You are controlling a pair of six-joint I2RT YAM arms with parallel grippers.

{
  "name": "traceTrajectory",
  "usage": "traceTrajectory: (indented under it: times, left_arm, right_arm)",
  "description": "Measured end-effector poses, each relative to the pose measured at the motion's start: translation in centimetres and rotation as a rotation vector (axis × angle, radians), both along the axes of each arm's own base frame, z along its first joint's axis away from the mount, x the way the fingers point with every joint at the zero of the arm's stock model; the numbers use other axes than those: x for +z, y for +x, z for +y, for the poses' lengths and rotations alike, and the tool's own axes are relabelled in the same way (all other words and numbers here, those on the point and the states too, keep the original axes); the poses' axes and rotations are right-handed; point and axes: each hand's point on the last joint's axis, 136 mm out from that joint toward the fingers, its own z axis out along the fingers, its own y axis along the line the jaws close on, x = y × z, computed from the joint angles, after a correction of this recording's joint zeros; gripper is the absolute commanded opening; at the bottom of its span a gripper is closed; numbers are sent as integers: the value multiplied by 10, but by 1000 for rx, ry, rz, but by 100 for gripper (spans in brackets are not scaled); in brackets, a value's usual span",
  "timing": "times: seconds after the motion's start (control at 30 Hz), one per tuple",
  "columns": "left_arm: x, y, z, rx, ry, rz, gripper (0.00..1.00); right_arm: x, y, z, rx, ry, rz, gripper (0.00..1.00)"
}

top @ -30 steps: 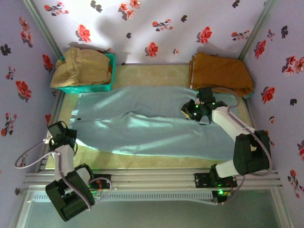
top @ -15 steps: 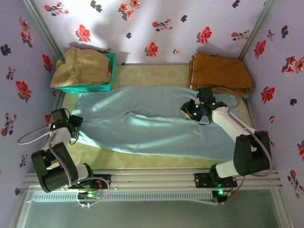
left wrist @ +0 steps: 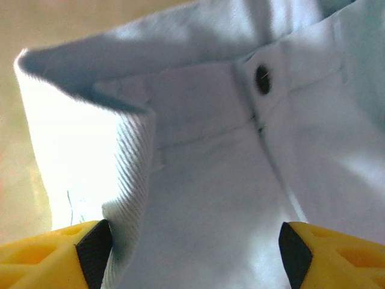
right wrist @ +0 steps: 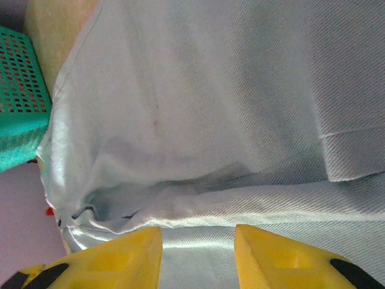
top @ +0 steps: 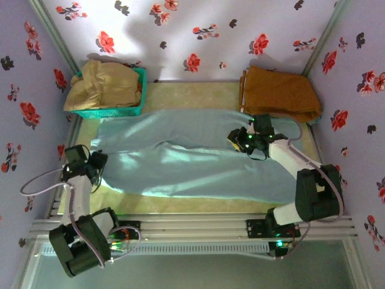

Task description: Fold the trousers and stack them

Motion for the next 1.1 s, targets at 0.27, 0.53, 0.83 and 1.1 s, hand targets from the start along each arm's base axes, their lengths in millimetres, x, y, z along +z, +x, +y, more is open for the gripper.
traceTrajectory:
  times: [0.27, 0.53, 0.83, 1.1]
  left_arm:
    - [-14, -41, -12, 11, -11, 77, 70]
    - [-27, -66, -21, 62, -36, 110, 40]
    - [-29, -69, -20, 118, -50, 96, 0]
    - [-18, -56, -24, 91, -79, 62, 0]
  right_arm:
    - [-8, -10, -37, -97, 8, 49, 48]
    - [15, -36, -86, -252, -31, 54, 55]
    - [0, -80, -119, -361, -91, 226, 57]
    - [-22, -136, -151, -572, -126, 386, 26]
